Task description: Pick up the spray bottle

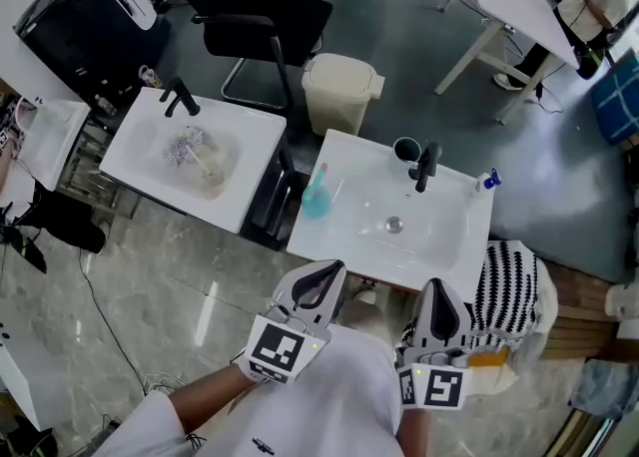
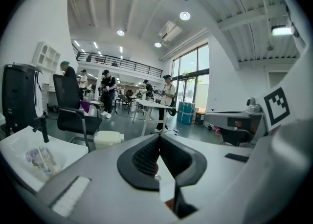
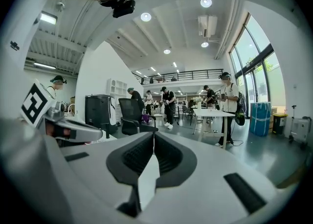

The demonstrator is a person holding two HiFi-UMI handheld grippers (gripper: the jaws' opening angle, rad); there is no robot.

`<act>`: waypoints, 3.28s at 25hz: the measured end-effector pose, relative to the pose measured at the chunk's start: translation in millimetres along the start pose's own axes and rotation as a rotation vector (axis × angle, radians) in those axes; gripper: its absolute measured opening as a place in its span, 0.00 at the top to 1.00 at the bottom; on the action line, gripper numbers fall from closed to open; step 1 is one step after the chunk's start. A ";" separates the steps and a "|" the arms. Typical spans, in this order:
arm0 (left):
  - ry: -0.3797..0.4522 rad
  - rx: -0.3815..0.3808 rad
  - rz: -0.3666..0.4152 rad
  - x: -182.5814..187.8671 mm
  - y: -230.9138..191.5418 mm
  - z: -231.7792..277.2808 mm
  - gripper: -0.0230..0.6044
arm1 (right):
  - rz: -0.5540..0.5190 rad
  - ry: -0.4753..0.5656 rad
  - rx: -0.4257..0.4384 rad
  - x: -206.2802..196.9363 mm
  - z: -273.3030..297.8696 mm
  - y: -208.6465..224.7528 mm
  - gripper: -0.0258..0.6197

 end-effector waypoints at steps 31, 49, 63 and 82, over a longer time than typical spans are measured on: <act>-0.049 0.145 0.030 -15.5 -56.8 51.6 0.95 | 0.018 -0.018 0.099 -13.6 69.9 2.6 0.95; -0.105 0.233 0.035 -49.5 -114.6 109.5 0.67 | 0.019 -0.136 0.176 -33.2 119.6 0.0 0.95; -0.126 0.252 0.034 -78.3 -154.5 152.0 0.58 | 0.044 -0.214 0.184 -56.8 149.8 1.7 0.95; -0.203 0.255 0.078 -114.6 -171.0 175.7 0.66 | 0.062 -0.285 0.182 -77.9 155.7 -6.5 0.95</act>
Point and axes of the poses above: the fingertips, and each gripper's own axes: z forward along the fingers, y to its right, x out of its top, the point moved 9 cm from there along -z, backward along the fingers, and after that the axes turned 5 degrees about -y, right-handed, at the moved point
